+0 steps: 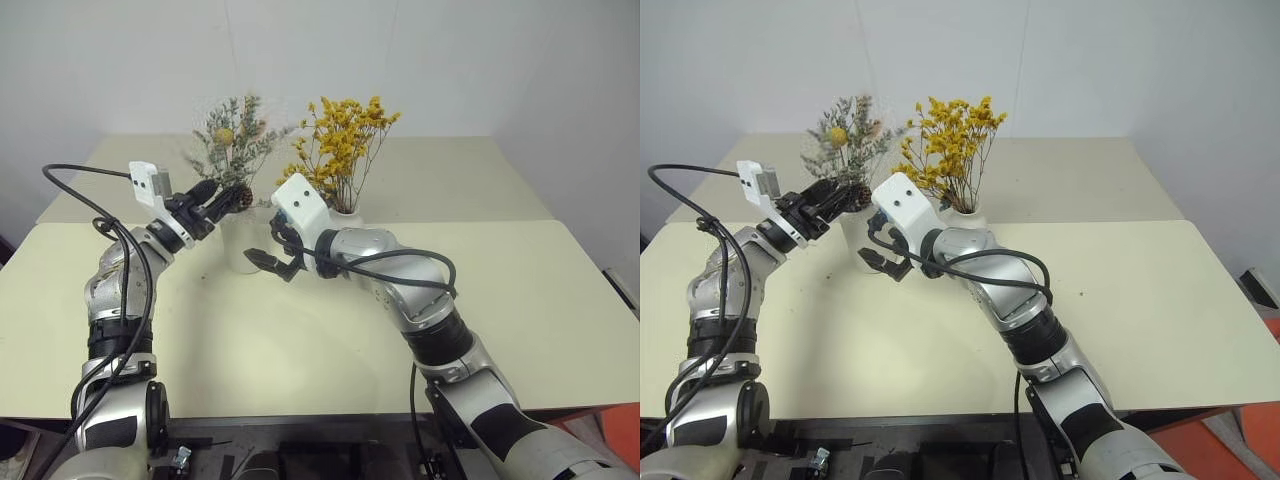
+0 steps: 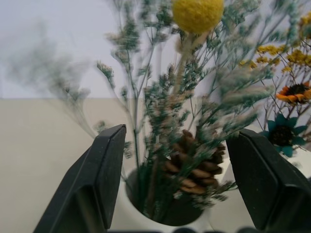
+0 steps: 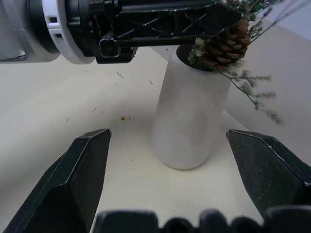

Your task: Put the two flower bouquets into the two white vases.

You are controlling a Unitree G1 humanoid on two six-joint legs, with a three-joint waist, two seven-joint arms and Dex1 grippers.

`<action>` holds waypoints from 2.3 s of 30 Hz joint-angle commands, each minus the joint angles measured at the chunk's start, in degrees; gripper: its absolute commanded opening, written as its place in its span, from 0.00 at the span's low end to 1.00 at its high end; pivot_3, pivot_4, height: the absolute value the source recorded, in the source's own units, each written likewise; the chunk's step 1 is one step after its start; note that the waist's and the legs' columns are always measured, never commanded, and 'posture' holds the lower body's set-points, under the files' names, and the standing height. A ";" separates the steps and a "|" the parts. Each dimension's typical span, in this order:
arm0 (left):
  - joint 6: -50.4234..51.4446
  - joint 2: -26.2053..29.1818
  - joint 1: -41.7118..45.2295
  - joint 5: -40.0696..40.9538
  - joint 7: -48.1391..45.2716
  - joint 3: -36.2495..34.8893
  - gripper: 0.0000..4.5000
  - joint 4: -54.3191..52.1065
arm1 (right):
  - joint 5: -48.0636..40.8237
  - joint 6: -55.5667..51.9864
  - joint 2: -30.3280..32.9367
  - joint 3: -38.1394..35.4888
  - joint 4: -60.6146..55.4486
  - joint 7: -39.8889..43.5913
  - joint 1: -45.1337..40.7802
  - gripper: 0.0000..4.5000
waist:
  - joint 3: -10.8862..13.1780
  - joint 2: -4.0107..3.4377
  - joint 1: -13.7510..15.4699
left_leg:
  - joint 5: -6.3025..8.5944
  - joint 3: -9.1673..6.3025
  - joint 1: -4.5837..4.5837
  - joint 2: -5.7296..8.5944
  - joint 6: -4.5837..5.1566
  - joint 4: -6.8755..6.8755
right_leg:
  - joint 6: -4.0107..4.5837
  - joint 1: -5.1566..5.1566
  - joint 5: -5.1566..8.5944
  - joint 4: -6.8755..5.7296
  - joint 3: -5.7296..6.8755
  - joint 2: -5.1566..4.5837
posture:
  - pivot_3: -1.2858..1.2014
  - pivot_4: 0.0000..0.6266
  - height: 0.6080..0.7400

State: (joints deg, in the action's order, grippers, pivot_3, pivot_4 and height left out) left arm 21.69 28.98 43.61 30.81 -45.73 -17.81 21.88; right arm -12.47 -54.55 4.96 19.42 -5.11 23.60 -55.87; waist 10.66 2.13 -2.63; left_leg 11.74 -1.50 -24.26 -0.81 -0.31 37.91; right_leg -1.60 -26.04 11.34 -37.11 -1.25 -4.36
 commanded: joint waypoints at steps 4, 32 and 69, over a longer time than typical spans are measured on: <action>5.69 4.06 -6.40 1.68 1.99 -1.27 0.76 -14.17 | -0.34 -0.66 -0.28 -1.37 -3.98 -0.11 0.04 1.00 | 0.00 0.00 -0.22 | 0.00 0.00 0.02 -0.02 0.00 0.00 | 0.00 0.00 0.00 0.00 -0.01 0.01 | 0.52 0.24 1.00; 15.21 29.63 -29.90 12.56 -12.16 -11.83 0.76 -44.45 | -18.21 -13.72 21.09 -20.70 -22.74 12.13 10.20 1.00 | -0.01 0.02 0.17 | 0.00 0.03 0.22 -0.09 0.00 -0.03 | 0.01 0.23 0.12 0.18 0.02 0.05 | 0.52 0.24 1.00; 4.43 26.19 -35.69 7.95 -16.66 -10.21 0.76 -41.47 | -22.70 10.19 42.16 -36.54 -19.61 23.33 38.18 1.00 | 0.00 0.04 1.57 | 0.03 0.14 0.98 -0.20 0.02 -0.14 | -0.32 1.15 0.47 0.71 0.01 0.09 | 0.52 0.24 1.00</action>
State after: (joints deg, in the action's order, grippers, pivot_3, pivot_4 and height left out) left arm 27.57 54.36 8.02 39.14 -61.84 -27.60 -19.31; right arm -34.13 -45.10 46.24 -15.06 -24.36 46.45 -17.08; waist 10.66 2.17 -1.06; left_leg 11.77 -1.36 -23.28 -1.02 -0.29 37.77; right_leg -1.92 -24.89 11.80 -36.39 -1.24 -4.26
